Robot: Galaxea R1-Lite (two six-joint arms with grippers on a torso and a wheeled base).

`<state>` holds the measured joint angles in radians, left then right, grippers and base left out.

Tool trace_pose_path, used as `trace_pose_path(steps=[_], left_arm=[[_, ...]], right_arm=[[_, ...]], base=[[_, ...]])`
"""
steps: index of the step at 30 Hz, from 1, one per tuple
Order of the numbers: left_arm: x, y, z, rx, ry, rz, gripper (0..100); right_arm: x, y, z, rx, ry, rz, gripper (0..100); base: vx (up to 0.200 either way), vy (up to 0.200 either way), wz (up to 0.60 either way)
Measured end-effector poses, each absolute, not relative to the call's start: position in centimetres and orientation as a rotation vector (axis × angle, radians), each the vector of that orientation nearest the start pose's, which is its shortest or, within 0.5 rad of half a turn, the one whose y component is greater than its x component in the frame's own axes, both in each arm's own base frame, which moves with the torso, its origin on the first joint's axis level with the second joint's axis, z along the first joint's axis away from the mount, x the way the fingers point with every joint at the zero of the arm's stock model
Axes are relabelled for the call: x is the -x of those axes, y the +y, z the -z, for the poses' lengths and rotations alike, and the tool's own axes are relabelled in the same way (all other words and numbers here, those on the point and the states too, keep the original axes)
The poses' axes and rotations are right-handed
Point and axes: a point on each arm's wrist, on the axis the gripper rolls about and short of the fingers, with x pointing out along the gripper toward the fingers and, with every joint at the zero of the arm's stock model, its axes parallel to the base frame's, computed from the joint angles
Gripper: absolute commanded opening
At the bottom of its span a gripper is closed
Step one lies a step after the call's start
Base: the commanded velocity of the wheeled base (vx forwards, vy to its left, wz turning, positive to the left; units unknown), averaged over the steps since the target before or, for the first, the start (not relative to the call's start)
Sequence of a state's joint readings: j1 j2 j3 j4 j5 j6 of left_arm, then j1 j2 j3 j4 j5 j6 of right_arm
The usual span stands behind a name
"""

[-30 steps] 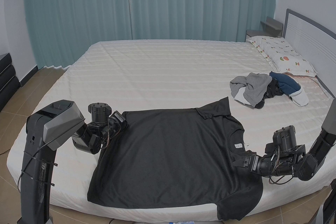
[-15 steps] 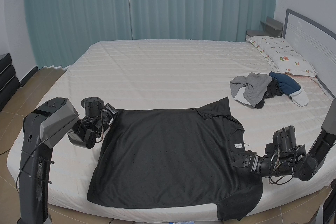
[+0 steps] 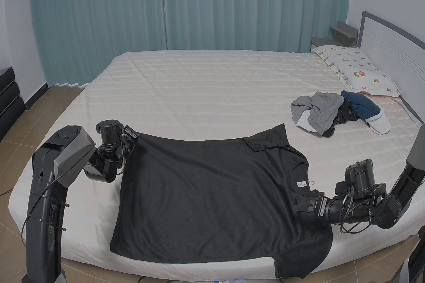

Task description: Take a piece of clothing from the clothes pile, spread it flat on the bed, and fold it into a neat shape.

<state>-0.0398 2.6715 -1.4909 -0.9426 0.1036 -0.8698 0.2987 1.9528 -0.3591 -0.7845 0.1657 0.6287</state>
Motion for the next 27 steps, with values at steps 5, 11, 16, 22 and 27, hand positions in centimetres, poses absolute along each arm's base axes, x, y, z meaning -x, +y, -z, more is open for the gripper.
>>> trace_pose_path(steps=[5, 11, 16, 22, 27], left_arm=[[-50.5, -1.7, 2.4, 0.848, 0.192, -0.165, 0], [-50.5, -1.8, 2.5, 0.847, 0.195, -0.170, 100], [-50.4, -1.8, 2.6, 0.846, 0.198, -0.172, 100], [-50.0, -1.7, 2.6, 0.860, 0.190, -0.205, 100], [-49.5, -1.0, 1.9, 0.947, 0.182, -0.227, 100]], right_arm=[[-24.2, 7.8, -2.8, -0.529, 0.921, -0.167, 100], [-24.2, 7.8, -2.8, -0.529, 0.921, -0.166, 100], [-24.2, 7.8, -2.8, -0.529, 0.920, -0.166, 100], [-24.8, 7.5, -3.8, -0.546, 0.833, -0.178, 100], [-25.7, 6.9, -4.4, -0.563, 0.757, -0.175, 100]], base=[[0.000, 0.000, 0.00], [0.000, 0.000, 0.00], [0.000, 0.000, 0.00], [0.000, 0.000, 0.00], [0.000, 0.000, 0.00]])
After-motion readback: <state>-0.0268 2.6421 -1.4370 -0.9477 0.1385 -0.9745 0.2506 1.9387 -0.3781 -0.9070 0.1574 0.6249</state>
